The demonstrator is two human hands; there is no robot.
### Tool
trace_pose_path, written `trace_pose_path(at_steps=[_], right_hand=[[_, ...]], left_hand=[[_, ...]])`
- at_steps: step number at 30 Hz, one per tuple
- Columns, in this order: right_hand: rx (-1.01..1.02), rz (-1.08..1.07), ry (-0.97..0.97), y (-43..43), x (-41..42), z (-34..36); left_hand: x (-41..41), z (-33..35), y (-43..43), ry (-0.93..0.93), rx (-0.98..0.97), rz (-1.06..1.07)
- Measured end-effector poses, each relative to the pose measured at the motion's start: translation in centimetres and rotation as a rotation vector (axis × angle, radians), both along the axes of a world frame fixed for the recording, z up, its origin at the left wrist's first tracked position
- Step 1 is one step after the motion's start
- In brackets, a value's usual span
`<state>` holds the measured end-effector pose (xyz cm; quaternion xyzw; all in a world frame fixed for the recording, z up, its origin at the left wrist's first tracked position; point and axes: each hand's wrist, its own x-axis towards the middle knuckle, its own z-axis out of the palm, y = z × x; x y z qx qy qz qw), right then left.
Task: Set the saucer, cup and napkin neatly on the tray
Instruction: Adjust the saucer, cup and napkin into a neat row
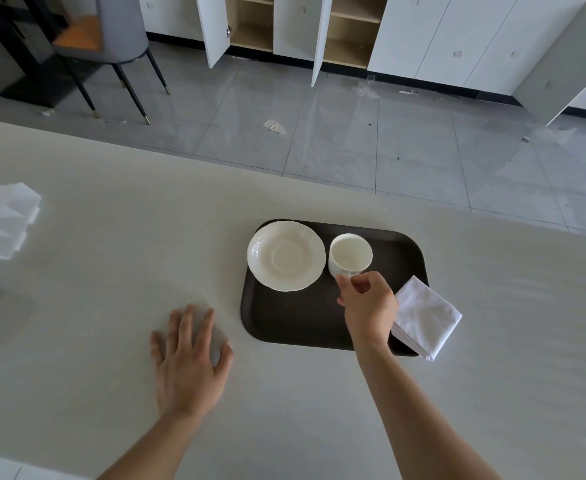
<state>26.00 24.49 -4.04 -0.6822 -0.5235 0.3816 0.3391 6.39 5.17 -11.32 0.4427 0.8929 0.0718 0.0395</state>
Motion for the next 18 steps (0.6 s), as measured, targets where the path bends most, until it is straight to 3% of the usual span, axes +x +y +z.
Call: trace_pose_path(at_steps=[10,18], right_hand=[[-0.015,0.057,0.013,-0.2,1.7,-0.1],[-0.019,0.044,-0.097,-0.8,8.5,-0.1]], left_hand=[[0.0,0.1,-0.1,-0.006,0.005,-0.003],[0.1,0.3,-0.1,-0.017,0.012,-0.004]])
